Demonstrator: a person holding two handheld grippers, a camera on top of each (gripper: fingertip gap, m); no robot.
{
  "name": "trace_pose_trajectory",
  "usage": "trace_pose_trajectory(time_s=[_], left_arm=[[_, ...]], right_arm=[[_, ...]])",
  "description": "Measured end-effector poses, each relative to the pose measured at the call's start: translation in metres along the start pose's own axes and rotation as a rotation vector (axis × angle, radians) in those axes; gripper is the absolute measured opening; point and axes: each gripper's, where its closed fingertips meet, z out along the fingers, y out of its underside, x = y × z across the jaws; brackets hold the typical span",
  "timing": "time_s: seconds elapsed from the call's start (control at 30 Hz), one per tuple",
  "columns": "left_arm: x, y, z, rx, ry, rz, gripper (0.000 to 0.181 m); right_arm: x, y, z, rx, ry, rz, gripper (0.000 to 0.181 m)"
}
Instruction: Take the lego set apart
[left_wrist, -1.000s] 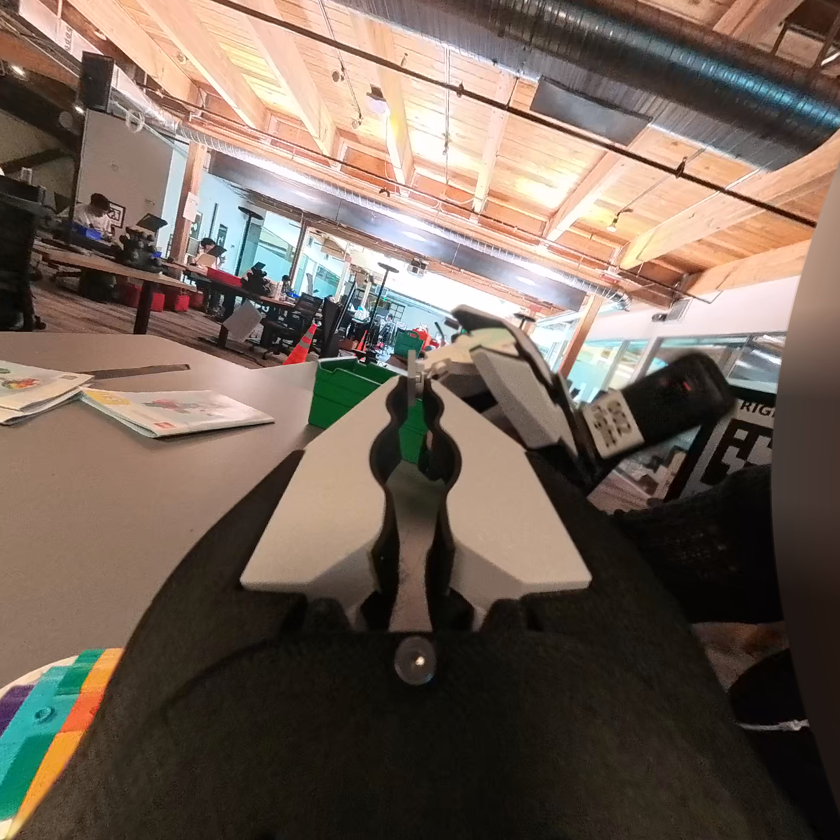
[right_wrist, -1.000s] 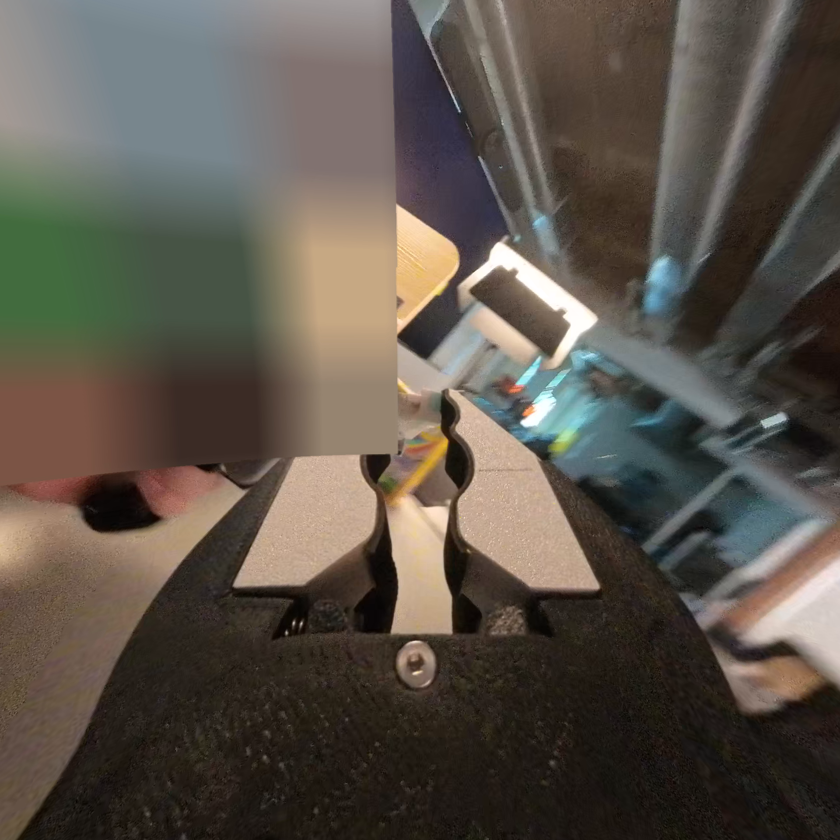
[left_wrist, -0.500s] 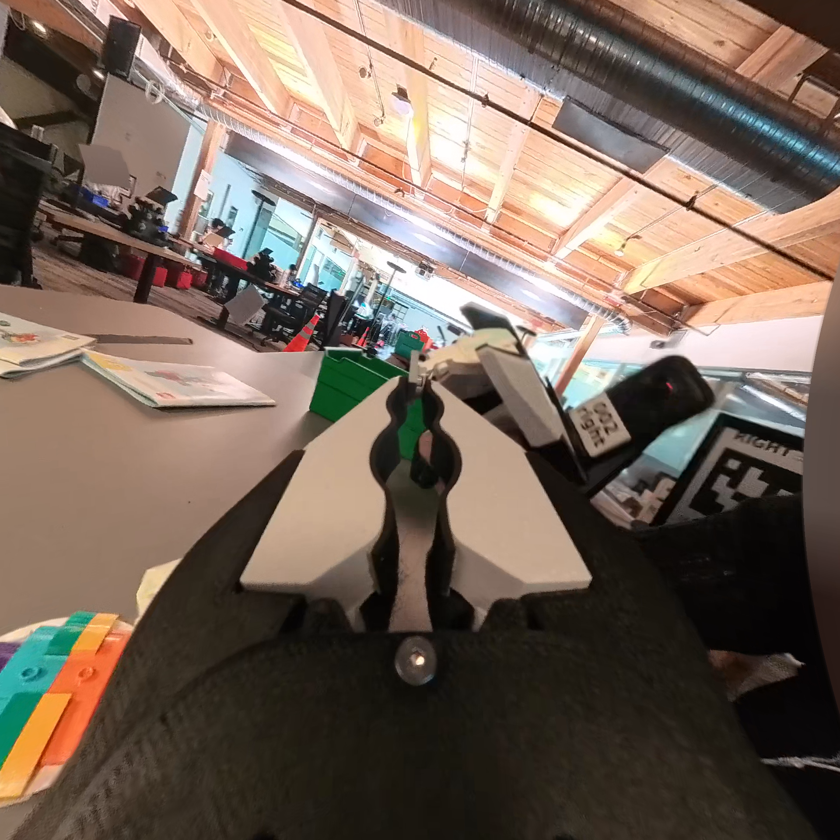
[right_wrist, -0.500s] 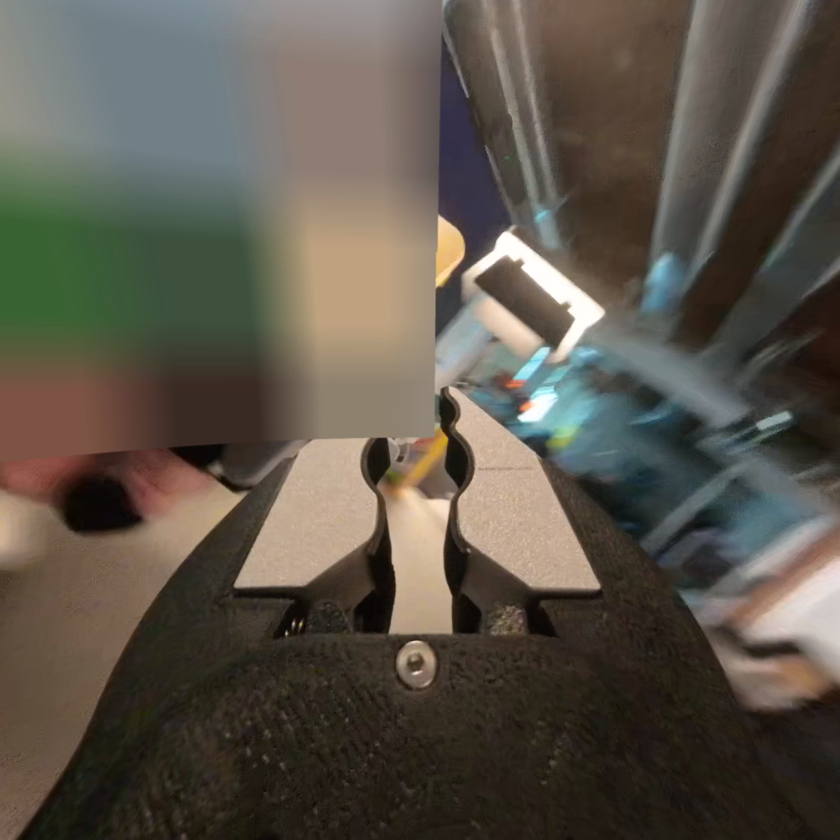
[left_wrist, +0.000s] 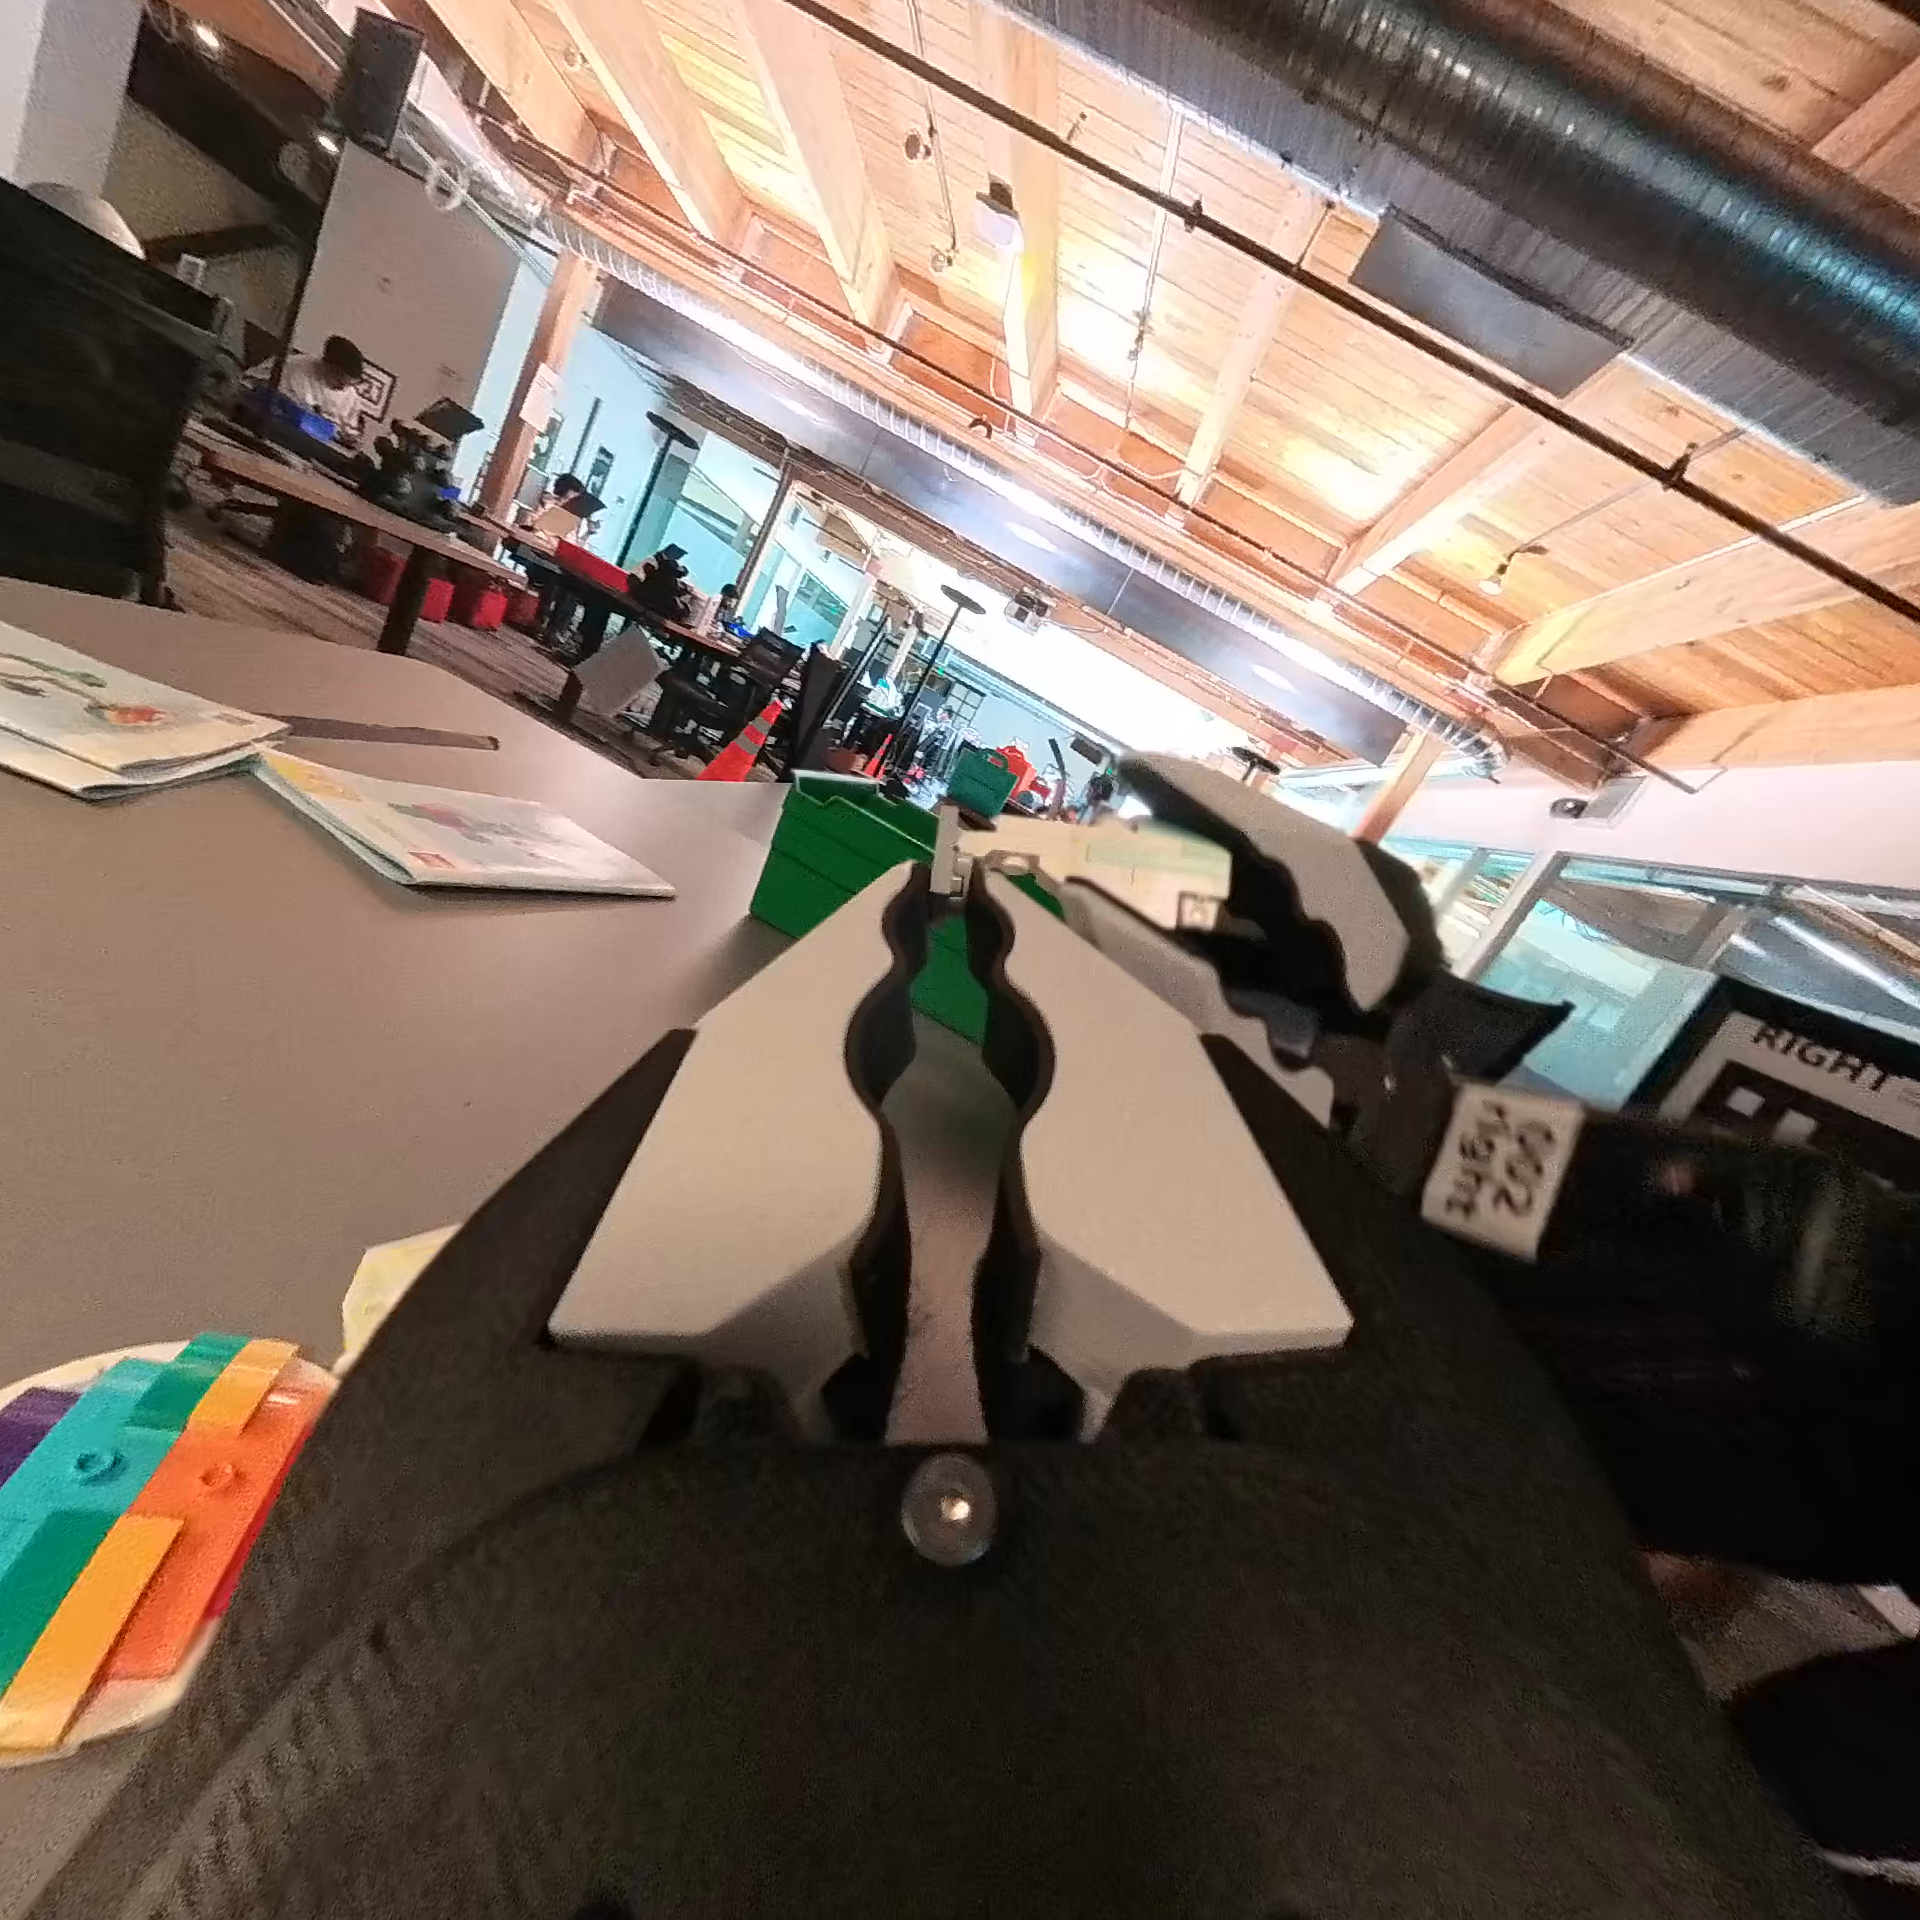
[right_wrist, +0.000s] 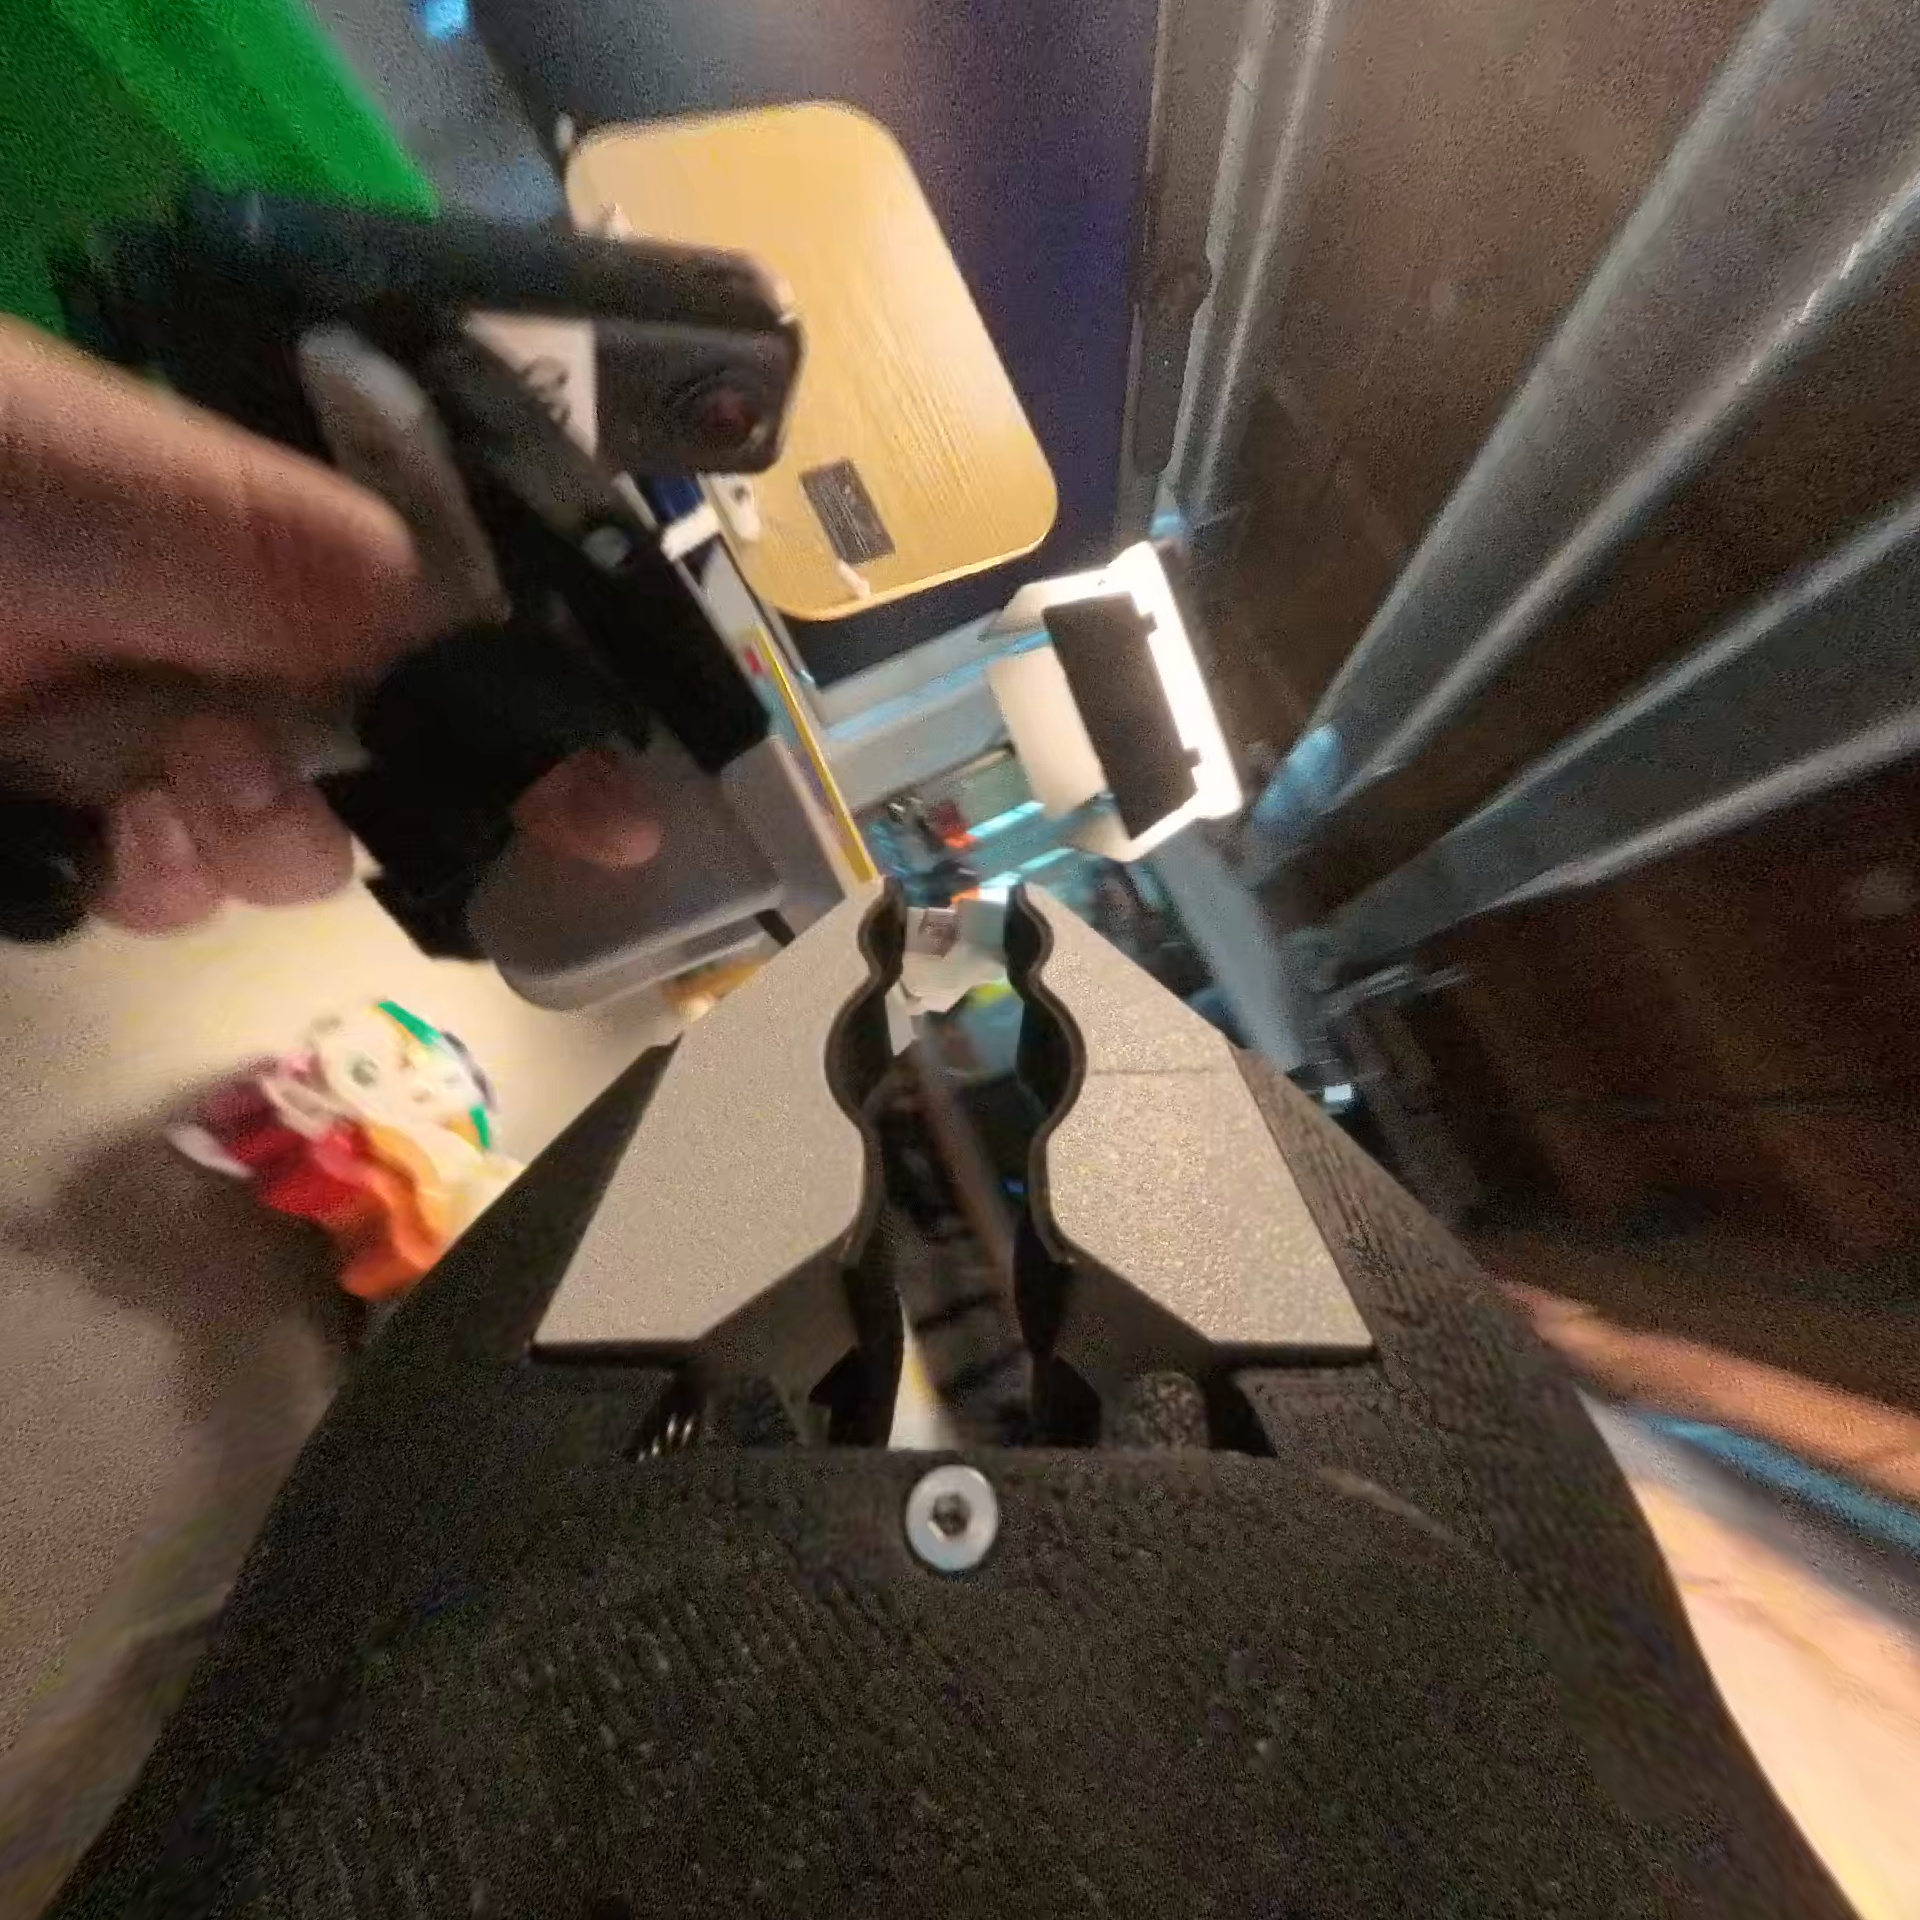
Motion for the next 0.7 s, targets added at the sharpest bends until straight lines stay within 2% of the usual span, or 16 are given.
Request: trace_pose_trajectory(time_s=[0.07, 0.23, 0.3, 0.33, 0.37, 0.4, 0.43, 0.5, 0.57, 0.67, 0.7], left_arm=[[-0.003, 0.001, 0.000, 0.005, -0.025, -0.002, 0.006], [-0.005, 0.001, 0.003, 0.026, -0.028, -0.064, 0.006], [-0.009, 0.003, 0.003, 0.025, -0.032, -0.117, 0.006], [-0.016, 0.004, 0.002, 0.028, -0.071, -0.147, 0.005], [-0.050, 0.012, -0.005, 0.009, -0.262, -0.198, 0.005], [-0.061, 0.011, -0.011, 0.049, -0.239, -0.323, 0.005], [-0.063, 0.004, -0.017, 0.117, -0.175, -0.426, 0.005], [-0.067, 0.005, -0.023, 0.082, -0.218, -0.355, 0.005], [-0.057, 0.000, -0.020, 0.057, -0.219, -0.242, 0.006], [-0.050, -0.001, -0.015, 0.008, -0.267, -0.041, 0.006], [-0.051, 0.001, -0.015, -0.023, -0.311, 0.056, 0.006]], right_arm=[[-0.003, 0.000, 0.000, -0.035, 0.038, -0.190, 0.018], [-0.004, 0.002, 0.000, -0.072, 0.069, -0.329, 0.017], [-0.009, 0.002, 0.001, -0.087, 0.075, -0.439, 0.017], [-0.012, -0.006, 0.000, -0.041, 0.109, -0.510, 0.012], [-0.017, -0.028, -0.004, 0.058, 0.151, -0.590, 0.007], [-0.019, -0.048, -0.007, 0.110, 0.180, -0.623, 0.003], [-0.017, -0.062, -0.007, 0.136, 0.191, -0.568, 0.000], [-0.001, -0.064, -0.005, 0.131, 0.193, -0.414, 0.000], [0.016, -0.037, 0.001, 0.064, 0.156, -0.218, 0.000], [0.008, 0.009, 0.007, 0.021, -0.033, 0.193, 0.000], [0.003, 0.020, 0.008, 0.000, -0.100, 0.284, 0.008]])
